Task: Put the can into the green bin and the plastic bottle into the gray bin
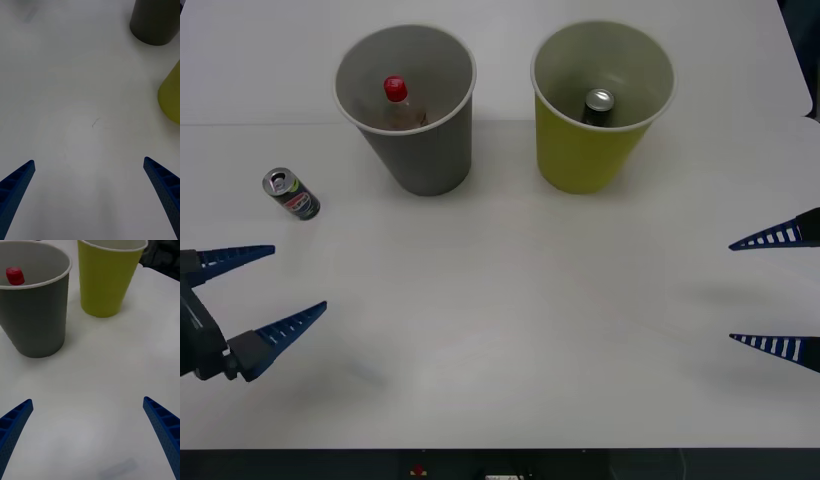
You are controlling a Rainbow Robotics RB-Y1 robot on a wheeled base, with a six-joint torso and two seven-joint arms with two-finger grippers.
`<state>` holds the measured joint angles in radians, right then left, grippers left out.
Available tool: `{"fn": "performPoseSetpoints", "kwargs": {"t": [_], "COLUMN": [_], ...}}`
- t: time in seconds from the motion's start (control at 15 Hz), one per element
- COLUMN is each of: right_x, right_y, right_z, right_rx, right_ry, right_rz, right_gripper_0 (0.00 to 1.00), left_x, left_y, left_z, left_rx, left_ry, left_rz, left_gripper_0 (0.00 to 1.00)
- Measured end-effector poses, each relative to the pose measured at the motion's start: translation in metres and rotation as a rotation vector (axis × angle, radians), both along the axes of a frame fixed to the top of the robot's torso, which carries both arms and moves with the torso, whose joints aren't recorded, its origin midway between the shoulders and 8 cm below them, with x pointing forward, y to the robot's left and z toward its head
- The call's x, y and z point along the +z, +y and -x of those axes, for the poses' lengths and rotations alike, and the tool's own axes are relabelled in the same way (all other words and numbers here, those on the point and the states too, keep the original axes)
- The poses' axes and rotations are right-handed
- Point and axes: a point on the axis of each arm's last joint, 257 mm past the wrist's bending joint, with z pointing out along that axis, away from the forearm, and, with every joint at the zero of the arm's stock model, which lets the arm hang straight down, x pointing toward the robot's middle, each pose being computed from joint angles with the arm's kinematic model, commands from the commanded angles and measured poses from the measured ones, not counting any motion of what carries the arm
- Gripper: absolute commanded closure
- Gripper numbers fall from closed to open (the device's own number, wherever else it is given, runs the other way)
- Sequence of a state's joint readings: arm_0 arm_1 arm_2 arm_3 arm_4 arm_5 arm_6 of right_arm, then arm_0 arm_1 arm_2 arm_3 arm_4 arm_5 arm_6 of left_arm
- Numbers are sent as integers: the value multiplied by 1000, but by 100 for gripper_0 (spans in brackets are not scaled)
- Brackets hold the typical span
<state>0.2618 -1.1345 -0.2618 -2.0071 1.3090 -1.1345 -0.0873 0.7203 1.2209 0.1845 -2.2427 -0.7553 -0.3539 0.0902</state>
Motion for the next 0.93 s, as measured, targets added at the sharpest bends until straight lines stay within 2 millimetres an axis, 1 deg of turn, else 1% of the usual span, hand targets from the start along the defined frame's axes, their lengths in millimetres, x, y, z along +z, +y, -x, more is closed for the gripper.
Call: {"fn": "performPoseSetpoints", "kwargs": {"t": [0.13,0.27,0.47,0.73,0.93], "right_x": [0,0,0,0,0], "right_y": [0,0,0,0,0], "right_z": [0,0,0,0,0], "right_rx": [0,0,0,0,0], "right_ry": [0,0,0,0,0], "right_rz": [0,0,0,0,0], "right_gripper_0": [0,0,0,0,0], "left_x": [-6,-15,-23,-35,-42], "left_y": [3,5,4,10,21], "left_z": [-3,-4,-3,-4,-12], "left_rx": [66,143,214,293,303], "left_ry": [43,125,239,365,357], "left_rz": [64,170,323,477,488], "left_gripper_0": [0,0,0,0,0]}}
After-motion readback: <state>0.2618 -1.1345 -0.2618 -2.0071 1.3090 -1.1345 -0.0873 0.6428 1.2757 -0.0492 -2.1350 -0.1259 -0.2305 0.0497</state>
